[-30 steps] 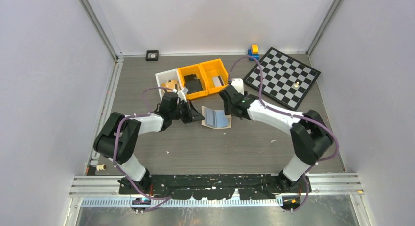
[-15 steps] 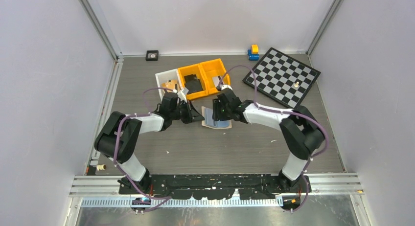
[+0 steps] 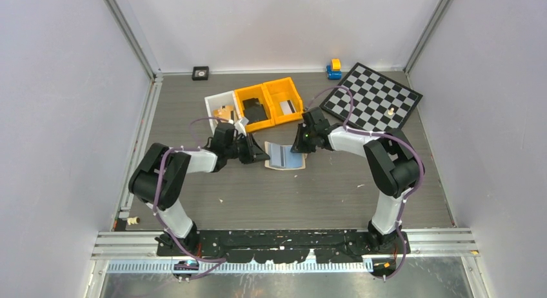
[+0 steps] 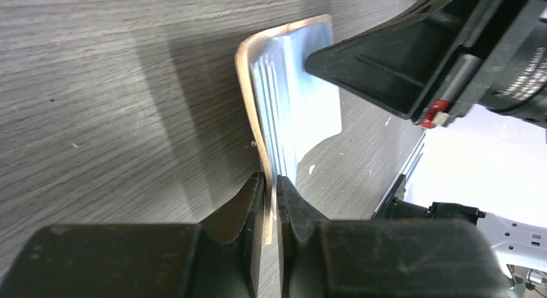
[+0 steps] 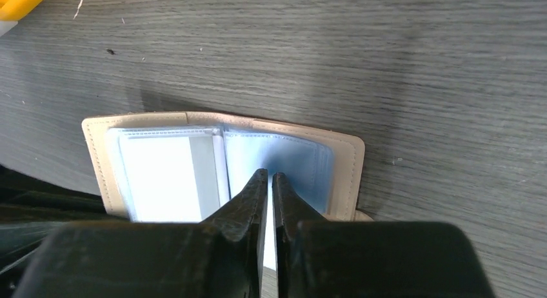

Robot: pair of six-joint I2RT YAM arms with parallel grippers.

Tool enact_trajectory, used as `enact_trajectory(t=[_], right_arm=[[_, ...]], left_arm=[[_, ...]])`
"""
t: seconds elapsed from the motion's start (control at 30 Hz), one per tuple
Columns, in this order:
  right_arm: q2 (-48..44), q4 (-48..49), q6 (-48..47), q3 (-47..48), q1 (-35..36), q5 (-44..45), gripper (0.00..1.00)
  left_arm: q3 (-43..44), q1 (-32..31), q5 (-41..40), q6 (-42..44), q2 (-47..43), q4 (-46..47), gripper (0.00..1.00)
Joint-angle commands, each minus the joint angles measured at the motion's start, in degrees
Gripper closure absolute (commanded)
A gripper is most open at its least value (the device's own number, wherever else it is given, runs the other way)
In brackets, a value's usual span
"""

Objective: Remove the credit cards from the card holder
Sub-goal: Pick up the card holder from the center of the board.

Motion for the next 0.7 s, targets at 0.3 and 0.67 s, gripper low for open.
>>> enact_trajectory(t=[0.3, 0.67], right_arm=[[2.8, -2.6, 0.6, 1.1, 0.5, -2.4, 0.92], [-1.3, -1.8, 0.6, -0.4, 0.5, -1.8, 0.92]], left_arm=[[1.2, 0.1, 8.1, -7.6, 9.7, 15.5, 0.65], [0.9, 0.6, 8.3, -8.3, 10.4, 17.5, 0.73]])
